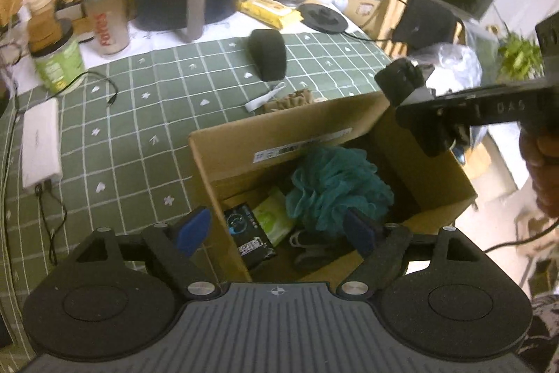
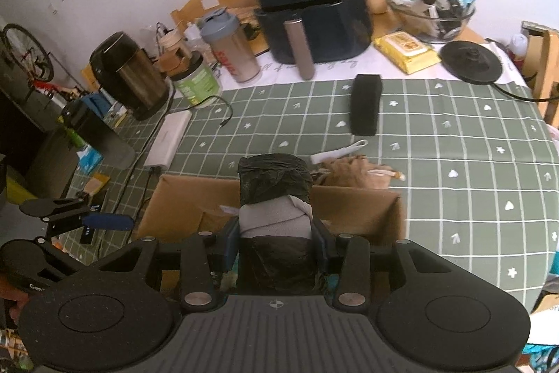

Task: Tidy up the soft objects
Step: 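Open both tools to drop the card box and bundle into the box, then withdraw both tools from the box toward the tan pouch on the mat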

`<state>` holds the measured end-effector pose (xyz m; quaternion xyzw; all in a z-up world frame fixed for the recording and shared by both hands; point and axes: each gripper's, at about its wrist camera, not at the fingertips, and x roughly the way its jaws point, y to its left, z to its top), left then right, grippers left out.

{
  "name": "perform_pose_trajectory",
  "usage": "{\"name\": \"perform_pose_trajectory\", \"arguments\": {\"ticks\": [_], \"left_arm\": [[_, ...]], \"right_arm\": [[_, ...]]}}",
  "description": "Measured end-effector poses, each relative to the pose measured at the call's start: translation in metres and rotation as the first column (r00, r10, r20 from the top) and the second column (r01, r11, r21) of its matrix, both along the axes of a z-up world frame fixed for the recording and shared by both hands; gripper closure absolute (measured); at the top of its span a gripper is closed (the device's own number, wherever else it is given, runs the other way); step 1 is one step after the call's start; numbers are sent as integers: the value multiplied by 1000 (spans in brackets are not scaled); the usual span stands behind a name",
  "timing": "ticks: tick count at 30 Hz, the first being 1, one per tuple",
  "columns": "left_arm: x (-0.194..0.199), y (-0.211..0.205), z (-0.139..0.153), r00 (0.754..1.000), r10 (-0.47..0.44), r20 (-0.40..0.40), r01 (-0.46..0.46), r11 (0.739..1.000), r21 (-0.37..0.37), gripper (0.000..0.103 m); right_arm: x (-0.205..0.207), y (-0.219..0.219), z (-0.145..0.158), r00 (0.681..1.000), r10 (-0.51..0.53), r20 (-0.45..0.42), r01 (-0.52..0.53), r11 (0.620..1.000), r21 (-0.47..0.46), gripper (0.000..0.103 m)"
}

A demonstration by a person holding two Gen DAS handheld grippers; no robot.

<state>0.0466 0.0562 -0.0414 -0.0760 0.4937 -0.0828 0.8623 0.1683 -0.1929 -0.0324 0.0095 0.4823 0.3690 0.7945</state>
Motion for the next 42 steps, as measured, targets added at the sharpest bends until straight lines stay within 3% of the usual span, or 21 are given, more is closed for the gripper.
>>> {"name": "perform_pose_trajectory", "arguments": {"ticks": [9, 14, 18, 25, 42], "left_arm": [[-23, 23, 1, 990, 142, -5, -142, 989, -46, 20], [-35, 34, 1, 980, 199, -4, -198, 979, -54, 20], [-39, 37, 1, 974, 226, 0, -226, 972, -60, 20], [-36, 33, 0, 972, 237, 10, -235, 969, -74, 20], [1, 10, 5, 985, 171, 26, -168, 981, -94, 20]], "right_arm": [[-13, 47, -1, 991, 123, -53, -121, 992, 36, 57], [-17, 63, 2, 987, 155, -51, -153, 988, 34, 41], [-18, 65, 3, 983, 179, -44, -178, 984, 28, 35], [-18, 58, -1, 985, 165, -40, -165, 986, 1, 19], [-7, 9, -6, 999, 41, -10, -41, 997, -72, 15]]}}
